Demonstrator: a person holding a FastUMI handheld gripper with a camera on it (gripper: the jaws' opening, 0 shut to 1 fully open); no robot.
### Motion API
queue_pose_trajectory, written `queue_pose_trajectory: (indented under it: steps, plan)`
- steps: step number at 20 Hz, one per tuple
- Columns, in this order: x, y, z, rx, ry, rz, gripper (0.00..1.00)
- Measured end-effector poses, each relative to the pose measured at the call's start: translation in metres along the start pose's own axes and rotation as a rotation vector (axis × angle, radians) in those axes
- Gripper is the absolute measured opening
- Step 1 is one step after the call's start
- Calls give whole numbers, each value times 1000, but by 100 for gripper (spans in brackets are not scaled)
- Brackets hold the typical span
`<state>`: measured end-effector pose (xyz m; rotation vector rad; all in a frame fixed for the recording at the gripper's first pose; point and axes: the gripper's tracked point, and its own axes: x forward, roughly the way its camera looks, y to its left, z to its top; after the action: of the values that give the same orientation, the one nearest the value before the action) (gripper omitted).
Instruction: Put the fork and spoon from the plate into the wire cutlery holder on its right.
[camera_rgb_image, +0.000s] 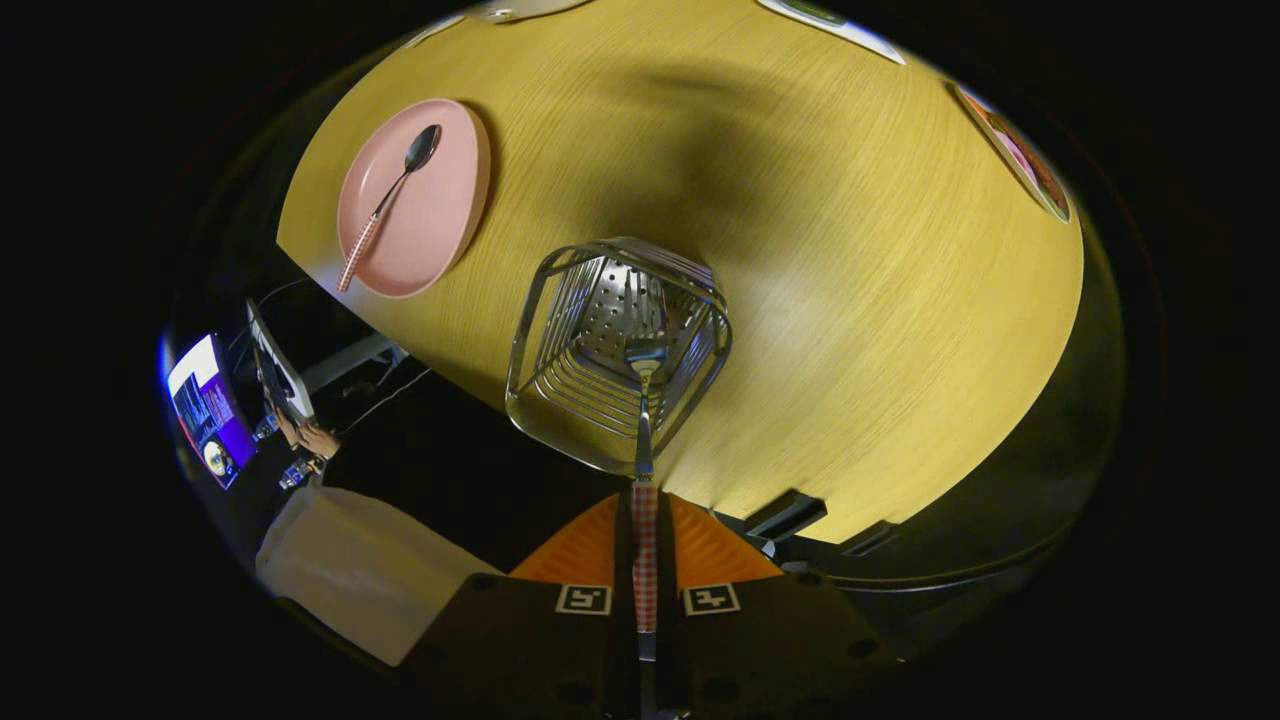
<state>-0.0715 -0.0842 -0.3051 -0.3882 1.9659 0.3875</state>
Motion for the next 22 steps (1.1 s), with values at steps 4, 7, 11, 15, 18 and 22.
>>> queue_pose_trajectory:
  steps: [4,7,11,15,18,22]
  plan:
    - [3,4,10,-28,2,-4,15]
    - [-7,4,14,-33,-57,0,65]
    - [-31,7,14,10,-168,20,100]
    - [-71,17,20,57,-380,29,100]
    - [-102,23,21,58,-575,-24,100]
    - [-135,48,18,55,-818,-106,100]
